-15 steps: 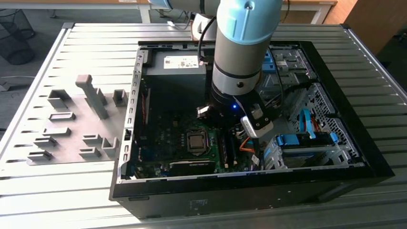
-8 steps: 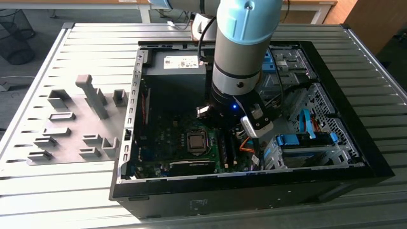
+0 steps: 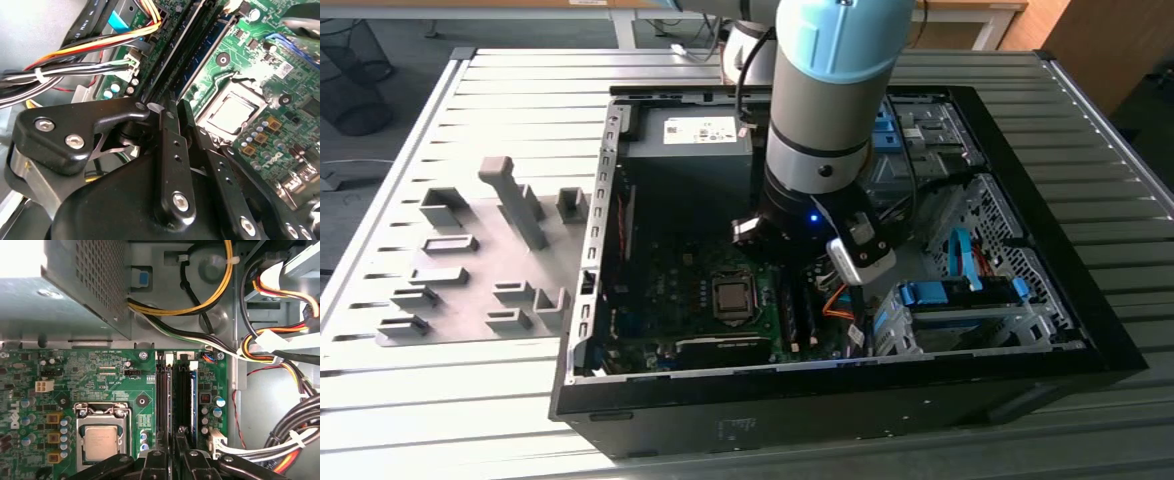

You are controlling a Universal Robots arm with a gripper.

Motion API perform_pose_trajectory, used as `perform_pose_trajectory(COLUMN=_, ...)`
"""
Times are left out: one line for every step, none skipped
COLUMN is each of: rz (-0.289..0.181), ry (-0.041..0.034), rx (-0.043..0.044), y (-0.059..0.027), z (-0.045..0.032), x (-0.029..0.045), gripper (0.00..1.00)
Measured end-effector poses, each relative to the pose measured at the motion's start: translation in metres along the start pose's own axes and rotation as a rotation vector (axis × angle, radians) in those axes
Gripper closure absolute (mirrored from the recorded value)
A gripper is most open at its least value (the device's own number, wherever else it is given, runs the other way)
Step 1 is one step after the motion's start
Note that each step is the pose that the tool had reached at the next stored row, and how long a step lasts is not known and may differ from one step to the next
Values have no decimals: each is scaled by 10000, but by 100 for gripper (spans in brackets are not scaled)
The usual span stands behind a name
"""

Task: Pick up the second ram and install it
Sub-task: 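Insert the second ram into the second slot, then press down the second ram until it locks into place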

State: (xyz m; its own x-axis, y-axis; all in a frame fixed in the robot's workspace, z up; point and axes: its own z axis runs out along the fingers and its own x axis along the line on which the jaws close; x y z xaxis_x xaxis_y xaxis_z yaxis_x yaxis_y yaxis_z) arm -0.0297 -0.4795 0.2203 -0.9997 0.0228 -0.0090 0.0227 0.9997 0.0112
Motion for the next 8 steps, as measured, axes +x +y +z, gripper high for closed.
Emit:
perform_pose_trajectory(rz=0, ry=0, rx=0, y=0, z=-25, x=0, gripper=79)
perform_pose_trajectory(rz=0, ry=1, rx=-1, y=0, z=-43, x=0, gripper=79)
perform_pose_trajectory(rz=0, ry=5, rx=0, y=1, z=-57, x=0, gripper=79)
perform_pose_trajectory(rz=1, ry=8, rx=1, y=1, z=-67, x=0, gripper=79)
perform_pose_trajectory(rz=1, ry=10, rx=-1, y=1, z=-70, x=-1, gripper=79)
perform_pose_trajectory(rz=0, ry=9, rx=-3, y=1, z=-70, x=-1, gripper=79)
perform_pose_trajectory(rz=0, ry=9, rx=-4, y=1, z=-70, x=-1, gripper=79)
perform_pose_trajectory(rz=0, ry=10, rx=-3, y=1, z=-71, x=-1, gripper=79)
